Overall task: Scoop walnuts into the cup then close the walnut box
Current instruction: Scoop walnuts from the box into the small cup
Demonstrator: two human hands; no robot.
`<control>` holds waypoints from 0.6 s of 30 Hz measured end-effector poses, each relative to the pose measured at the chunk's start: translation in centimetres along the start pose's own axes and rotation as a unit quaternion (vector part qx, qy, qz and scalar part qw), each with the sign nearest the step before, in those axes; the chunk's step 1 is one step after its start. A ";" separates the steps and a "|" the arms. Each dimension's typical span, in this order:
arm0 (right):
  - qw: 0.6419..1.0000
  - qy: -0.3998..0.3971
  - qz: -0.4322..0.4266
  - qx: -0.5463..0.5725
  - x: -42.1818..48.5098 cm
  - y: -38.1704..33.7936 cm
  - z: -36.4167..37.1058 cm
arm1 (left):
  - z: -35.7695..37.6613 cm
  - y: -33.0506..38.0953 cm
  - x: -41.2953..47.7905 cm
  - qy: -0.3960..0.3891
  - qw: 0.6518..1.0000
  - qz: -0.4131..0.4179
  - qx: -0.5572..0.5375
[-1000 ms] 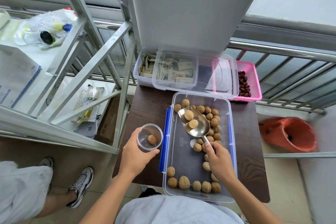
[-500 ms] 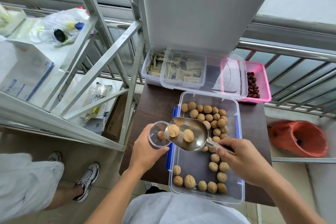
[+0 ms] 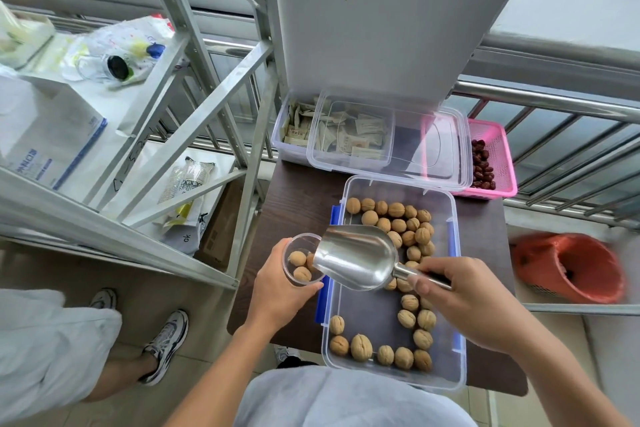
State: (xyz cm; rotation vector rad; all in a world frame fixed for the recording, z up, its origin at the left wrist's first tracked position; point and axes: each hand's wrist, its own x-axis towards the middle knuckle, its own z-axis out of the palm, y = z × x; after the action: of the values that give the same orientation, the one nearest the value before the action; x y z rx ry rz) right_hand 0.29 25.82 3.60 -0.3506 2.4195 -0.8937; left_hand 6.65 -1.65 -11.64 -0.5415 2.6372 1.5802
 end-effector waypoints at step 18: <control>0.962 0.001 0.265 -0.062 -0.9 5.3 2.4 | 0.1 -0.5 -0.4 0.021 1.000 0.002 0.022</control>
State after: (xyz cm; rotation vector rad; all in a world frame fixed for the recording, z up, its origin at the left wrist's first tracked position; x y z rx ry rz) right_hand 2.05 28.84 -1.09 0.2503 2.3933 -0.5032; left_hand 7.13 -1.72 -12.06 -0.5737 2.6967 1.5256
